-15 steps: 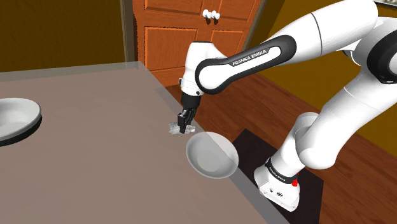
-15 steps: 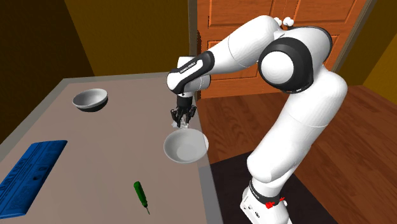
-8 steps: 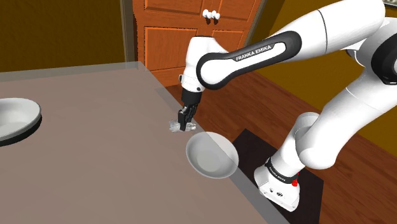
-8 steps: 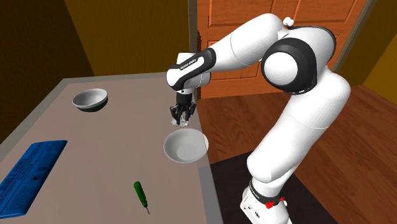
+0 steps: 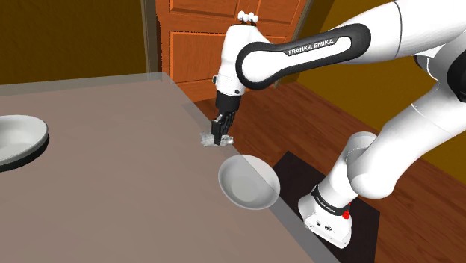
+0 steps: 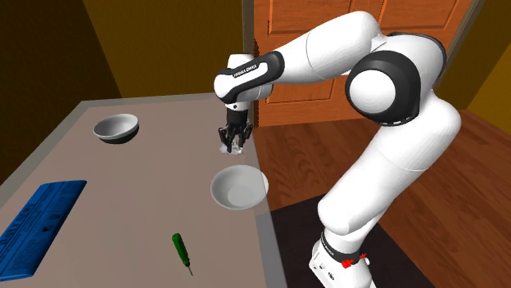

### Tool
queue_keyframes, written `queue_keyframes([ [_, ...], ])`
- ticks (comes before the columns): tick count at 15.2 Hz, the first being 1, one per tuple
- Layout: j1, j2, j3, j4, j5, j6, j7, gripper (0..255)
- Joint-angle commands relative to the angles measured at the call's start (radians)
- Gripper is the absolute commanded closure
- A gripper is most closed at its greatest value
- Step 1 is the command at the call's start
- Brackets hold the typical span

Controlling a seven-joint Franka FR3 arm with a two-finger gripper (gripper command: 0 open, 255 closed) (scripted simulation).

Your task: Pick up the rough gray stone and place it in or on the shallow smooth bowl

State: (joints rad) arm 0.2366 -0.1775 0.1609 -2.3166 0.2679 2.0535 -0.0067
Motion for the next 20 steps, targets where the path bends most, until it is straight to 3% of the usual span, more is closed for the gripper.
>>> queue_keyframes([
  [1,0.0,-0.007,0.0,0.017,-0.002,-0.024,0.006,255],
  [14,-0.005,-0.06,-0.01,0.138,-0.015,-0.195,0.036,255],
  [20,0.04,-0.271,0.03,-0.058,0.039,-0.196,0.089,255],
])
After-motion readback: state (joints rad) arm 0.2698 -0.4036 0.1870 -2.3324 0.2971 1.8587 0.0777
